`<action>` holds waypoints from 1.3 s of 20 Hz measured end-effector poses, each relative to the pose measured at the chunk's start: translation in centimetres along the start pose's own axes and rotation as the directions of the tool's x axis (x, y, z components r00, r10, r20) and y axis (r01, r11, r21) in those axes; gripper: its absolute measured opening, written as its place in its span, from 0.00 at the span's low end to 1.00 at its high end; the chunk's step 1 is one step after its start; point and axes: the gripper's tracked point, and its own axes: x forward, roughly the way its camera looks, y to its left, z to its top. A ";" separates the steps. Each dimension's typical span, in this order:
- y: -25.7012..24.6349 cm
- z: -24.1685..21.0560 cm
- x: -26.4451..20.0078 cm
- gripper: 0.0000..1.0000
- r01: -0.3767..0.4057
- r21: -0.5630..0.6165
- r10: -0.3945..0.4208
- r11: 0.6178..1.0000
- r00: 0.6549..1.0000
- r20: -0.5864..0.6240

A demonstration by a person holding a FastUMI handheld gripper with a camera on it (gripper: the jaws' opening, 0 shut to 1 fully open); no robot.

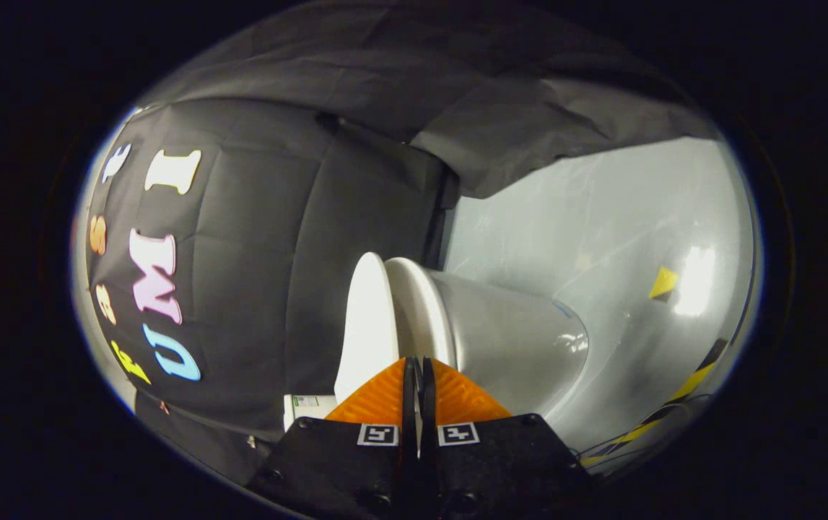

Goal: Open the toilet lid.

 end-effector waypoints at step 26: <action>28.7 -11.2 -10.2 0.06 0.133 -0.786 0.085 0.604 0.970 0.229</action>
